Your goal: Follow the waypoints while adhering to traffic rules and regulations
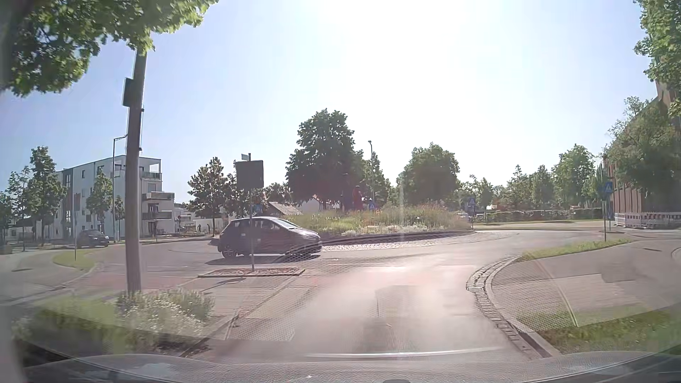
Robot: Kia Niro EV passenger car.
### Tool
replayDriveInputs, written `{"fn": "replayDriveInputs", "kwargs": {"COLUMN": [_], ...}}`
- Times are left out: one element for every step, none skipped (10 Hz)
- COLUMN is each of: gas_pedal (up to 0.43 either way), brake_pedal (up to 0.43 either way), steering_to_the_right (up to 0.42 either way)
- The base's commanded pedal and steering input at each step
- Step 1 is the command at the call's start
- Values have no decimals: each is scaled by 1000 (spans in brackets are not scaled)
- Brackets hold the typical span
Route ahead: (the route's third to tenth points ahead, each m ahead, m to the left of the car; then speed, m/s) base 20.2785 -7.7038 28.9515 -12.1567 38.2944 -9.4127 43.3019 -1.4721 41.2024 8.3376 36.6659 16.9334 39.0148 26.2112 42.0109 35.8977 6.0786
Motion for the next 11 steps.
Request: {"fn": "replayDriveInputs", "kwargs": {"gas_pedal": [0, 0, 0, 0, 0, 0, 0, 0, 0, 0, 0], "brake_pedal": [311, 317, 317, 317, 317, 317, 317, 317, 317, 317, 311], "steering_to_the_right": [27, 31, 32, 34, 41, 49, 55, 56, 60, 64, 70]}}
